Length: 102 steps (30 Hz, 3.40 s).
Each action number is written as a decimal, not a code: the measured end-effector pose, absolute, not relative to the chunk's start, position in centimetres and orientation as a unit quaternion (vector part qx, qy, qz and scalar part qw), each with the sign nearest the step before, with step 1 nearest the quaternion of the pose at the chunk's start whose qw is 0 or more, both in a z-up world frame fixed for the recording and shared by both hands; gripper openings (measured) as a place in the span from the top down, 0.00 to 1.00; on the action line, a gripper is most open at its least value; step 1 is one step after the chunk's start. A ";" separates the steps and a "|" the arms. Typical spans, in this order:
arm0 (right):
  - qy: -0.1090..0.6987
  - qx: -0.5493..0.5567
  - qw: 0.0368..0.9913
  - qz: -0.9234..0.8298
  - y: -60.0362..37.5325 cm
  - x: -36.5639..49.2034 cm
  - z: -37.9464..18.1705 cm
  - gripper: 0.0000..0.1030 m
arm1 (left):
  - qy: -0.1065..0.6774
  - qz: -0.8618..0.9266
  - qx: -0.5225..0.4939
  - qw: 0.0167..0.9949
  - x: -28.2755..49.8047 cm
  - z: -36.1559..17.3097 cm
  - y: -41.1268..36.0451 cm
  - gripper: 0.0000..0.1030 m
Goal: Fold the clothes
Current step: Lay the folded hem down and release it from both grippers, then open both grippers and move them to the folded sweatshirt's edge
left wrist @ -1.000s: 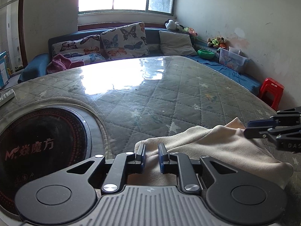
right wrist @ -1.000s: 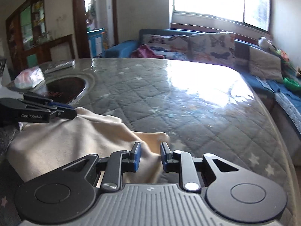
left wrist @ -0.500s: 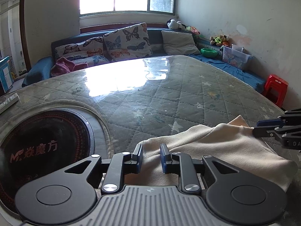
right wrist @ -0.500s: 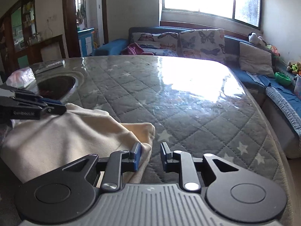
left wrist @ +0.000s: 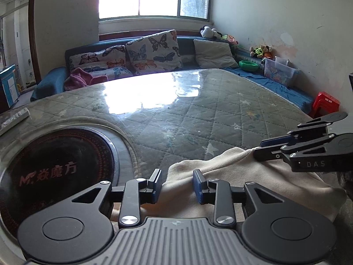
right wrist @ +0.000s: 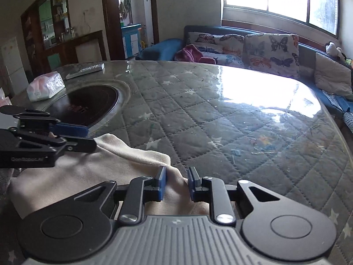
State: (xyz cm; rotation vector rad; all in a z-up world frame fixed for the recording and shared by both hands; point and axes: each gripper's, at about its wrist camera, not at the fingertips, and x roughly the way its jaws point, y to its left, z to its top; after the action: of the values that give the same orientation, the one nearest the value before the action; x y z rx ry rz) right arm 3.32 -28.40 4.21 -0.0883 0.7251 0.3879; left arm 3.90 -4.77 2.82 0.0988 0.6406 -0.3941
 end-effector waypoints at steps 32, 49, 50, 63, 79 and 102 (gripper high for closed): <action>0.277 -0.127 0.938 0.166 -29.1 -7.7 4.2 0.77 | 0.317 -0.225 0.028 0.921 -5.1 2.5 -2.5 0.67; 0.294 -0.077 0.933 0.192 -28.8 -4.3 4.5 0.77 | 0.322 -0.193 -0.024 0.927 -1.6 3.2 -0.9 0.68; 0.293 -0.074 0.933 0.194 -28.7 -4.0 4.6 0.77 | 0.320 -0.196 -0.025 0.927 -1.2 3.3 -1.3 0.68; 0.323 -0.039 0.927 0.186 -28.6 0.6 3.5 0.78 | 0.334 -0.180 -0.027 0.925 2.6 2.1 -2.1 0.70; 0.319 -0.055 0.929 0.179 -27.2 0.9 4.8 0.74 | 0.340 -0.174 -0.012 0.924 3.3 2.4 -3.6 0.68; 0.288 -0.064 0.935 0.195 -25.5 -7.4 5.5 0.13 | 0.319 -0.140 -0.040 0.937 -2.5 4.1 -2.6 0.18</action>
State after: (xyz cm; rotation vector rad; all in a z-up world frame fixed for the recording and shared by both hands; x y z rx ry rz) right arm -7.35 -25.52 5.49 -0.1315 0.5884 0.3977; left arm -2.50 -2.55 4.13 -0.0818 0.6510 -0.2861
